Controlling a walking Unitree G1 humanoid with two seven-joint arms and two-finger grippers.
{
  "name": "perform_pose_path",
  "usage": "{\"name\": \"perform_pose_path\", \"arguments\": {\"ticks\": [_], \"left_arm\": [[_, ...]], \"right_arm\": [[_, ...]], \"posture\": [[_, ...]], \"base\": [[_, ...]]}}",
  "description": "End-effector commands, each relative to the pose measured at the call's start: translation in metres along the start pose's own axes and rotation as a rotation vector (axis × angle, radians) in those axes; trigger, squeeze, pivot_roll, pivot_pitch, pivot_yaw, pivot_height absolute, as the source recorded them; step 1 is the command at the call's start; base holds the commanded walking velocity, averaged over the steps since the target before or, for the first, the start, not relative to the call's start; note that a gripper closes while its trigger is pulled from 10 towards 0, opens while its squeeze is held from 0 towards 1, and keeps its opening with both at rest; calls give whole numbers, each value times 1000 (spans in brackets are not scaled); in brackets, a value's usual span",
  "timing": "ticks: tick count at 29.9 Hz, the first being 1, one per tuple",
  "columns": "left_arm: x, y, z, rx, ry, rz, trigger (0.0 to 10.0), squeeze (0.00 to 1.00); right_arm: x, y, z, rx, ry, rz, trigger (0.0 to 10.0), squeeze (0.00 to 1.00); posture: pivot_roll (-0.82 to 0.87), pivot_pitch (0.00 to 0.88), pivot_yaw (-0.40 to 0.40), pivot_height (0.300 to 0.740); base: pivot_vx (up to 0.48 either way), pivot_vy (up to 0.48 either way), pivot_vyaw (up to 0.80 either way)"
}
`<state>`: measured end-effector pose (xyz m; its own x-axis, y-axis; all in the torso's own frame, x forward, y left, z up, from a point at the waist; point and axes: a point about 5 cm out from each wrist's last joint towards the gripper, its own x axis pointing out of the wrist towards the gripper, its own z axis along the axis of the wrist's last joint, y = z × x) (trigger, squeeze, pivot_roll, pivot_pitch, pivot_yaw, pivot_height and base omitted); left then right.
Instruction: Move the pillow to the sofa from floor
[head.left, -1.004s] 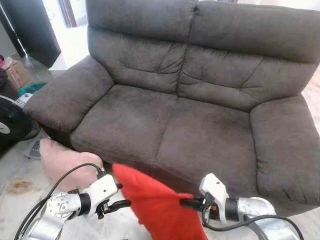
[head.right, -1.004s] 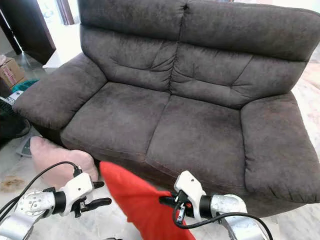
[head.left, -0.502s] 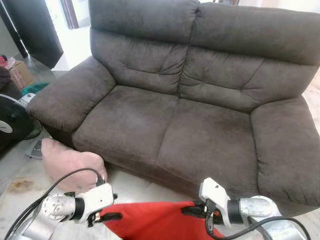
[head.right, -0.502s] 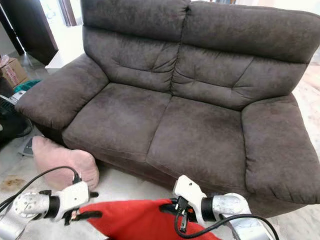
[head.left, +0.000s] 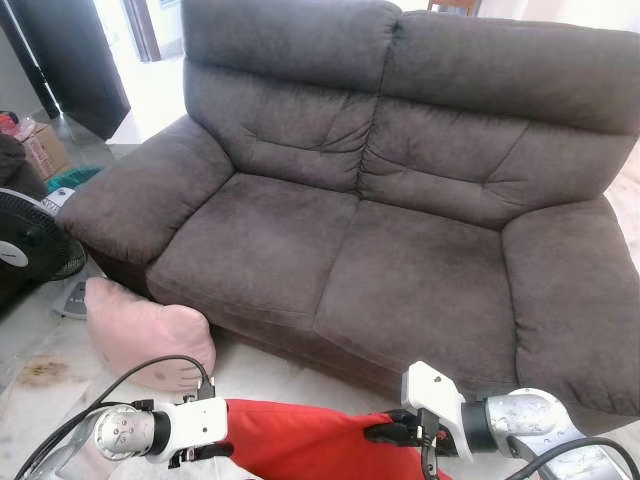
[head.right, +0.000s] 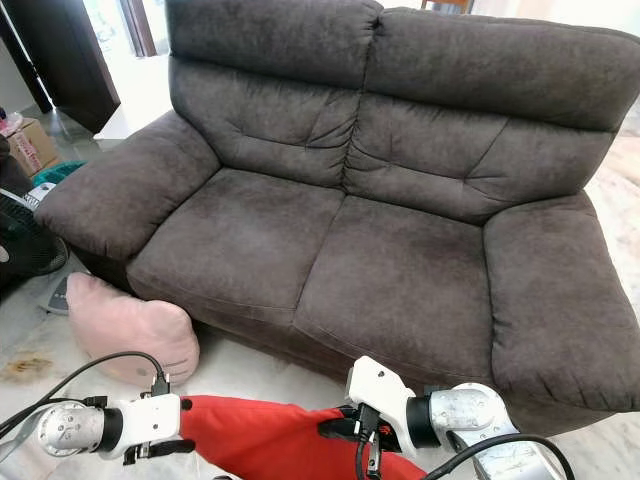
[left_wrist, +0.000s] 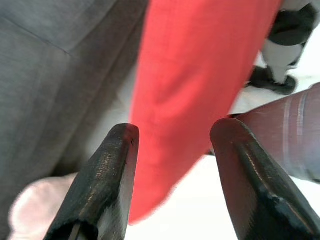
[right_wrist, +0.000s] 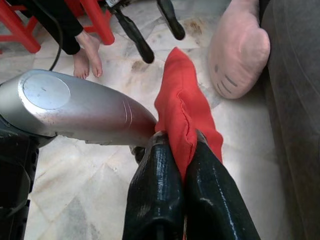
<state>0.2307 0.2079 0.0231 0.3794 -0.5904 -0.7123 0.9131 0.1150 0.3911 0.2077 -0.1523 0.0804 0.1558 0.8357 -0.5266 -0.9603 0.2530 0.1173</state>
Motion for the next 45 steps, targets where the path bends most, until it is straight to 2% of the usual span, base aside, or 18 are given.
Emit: {"name": "perform_pose_path", "arguments": {"ticks": [1,5,9,10,13,21,31,32,33,34,37,45], "left_arm": [[-1,-1,-4,40,18,-17,10000,0],[-1,-4,-7,56,22,-36,10000,0],[1,-11,-10,10,8,-71,10000,0],[2,-14,-11,6,10,-83,10000,1000],[3,-19,-14,27,28,-106,10000,1000],[3,-14,-14,11,15,-60,10000,1000],[4,-19,-23,3,44,-41,10000,1000],[4,-20,-25,11,58,-41,10000,914],[4,-20,-25,13,61,-41,10000,914],[3,-22,-28,8,73,-40,10000,0],[3,-25,-34,4,98,-29,10000,0],[-3,-17,-41,26,127,91,10000,0]], "right_arm": [[-2,4,22,-78,-78,33,10000,0],[-5,6,25,-93,-69,45,10000,0],[-7,6,27,-104,-64,42,10000,0],[-7,6,27,-104,-65,41,10000,0],[-7,5,28,-108,-64,36,10000,0],[-9,5,27,-106,-51,35,10000,0],[-16,9,38,-141,-72,62,10000,0],[-17,8,39,-145,-73,63,10000,0],[-17,8,40,-145,-73,63,10000,0],[-18,8,41,-150,-74,64,10000,0],[-21,9,46,-168,-80,67,10000,0],[-23,9,54,-194,-94,83,10000,0]], "posture": [[77,33,-38,740],[77,33,-38,740],[72,23,-34,740],[70,19,-34,740],[68,18,-34,740],[76,28,-36,740],[68,36,-38,740],[66,38,-39,740],[66,38,-39,740],[63,39,-40,740],[61,41,-43,740],[64,43,-52,740]], "base": [[0,0,0],[0,0,0],[0,0,0],[0,0,0],[0,0,0],[0,0,0],[0,0,0],[0,0,0],[0,0,0],[0,0,0],[0,0,0],[0,0,0]]}}
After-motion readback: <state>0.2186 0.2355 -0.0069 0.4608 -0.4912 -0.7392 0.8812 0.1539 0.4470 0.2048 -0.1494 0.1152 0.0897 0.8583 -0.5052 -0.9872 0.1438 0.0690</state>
